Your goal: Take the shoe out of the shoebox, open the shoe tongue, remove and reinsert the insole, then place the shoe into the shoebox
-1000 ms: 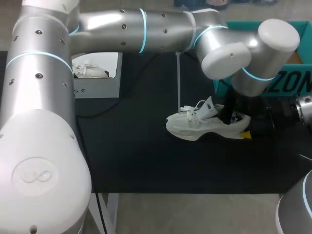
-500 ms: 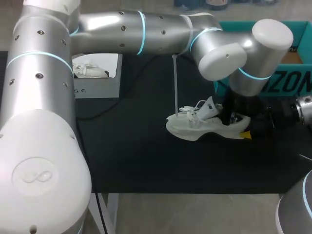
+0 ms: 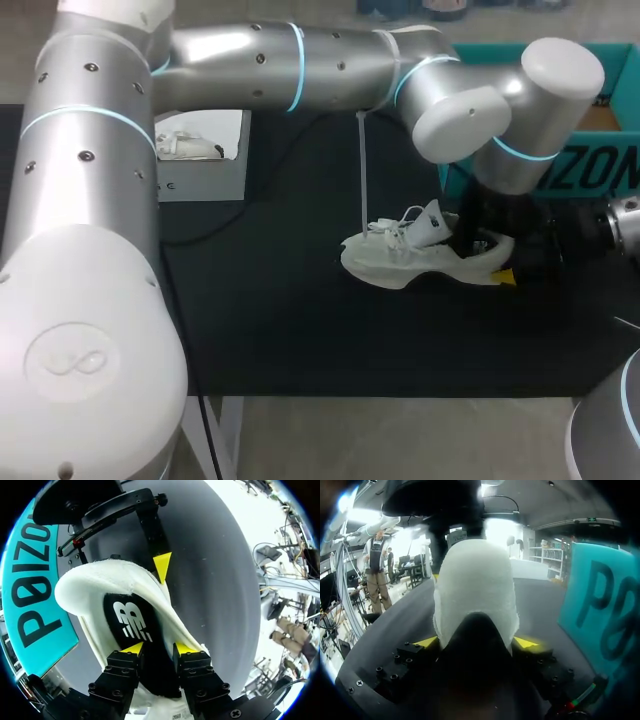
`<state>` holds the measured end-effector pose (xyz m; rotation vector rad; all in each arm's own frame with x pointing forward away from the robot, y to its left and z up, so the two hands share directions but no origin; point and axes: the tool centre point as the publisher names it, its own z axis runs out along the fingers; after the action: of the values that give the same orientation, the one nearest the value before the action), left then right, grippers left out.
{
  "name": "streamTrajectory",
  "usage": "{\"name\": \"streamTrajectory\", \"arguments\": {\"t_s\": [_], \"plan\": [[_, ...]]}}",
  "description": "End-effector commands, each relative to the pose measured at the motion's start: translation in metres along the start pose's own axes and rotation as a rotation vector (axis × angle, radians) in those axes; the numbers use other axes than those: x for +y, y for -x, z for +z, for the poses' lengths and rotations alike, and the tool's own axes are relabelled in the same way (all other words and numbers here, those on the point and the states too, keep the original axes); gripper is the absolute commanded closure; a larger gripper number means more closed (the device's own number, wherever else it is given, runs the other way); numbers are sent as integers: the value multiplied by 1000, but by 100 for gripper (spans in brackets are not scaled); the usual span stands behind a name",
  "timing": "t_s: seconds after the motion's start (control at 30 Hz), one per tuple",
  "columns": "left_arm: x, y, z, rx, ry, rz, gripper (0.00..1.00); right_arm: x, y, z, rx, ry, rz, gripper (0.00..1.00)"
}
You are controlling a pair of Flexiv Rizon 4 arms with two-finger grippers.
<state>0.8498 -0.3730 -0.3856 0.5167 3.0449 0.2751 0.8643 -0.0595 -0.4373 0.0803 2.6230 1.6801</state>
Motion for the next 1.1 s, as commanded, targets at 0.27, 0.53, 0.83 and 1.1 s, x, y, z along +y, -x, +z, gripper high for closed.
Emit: {"name": "streamTrajectory", "arguments": {"t_s": [0.27,0.53,0.83,1.1], "plan": [[-9,10,18,15,27,7,60,-4,0,4,-3,-3,2,100],[-17,14,53,41,34,4,74,-4,0,4,-3,-3,2,100],[-15,12,62,-41,65,0,100,-4,0,4,-3,-3,2,100],[-7,8,42,-138,72,-12,100,-4,0,4,-3,-3,2,100]]}}
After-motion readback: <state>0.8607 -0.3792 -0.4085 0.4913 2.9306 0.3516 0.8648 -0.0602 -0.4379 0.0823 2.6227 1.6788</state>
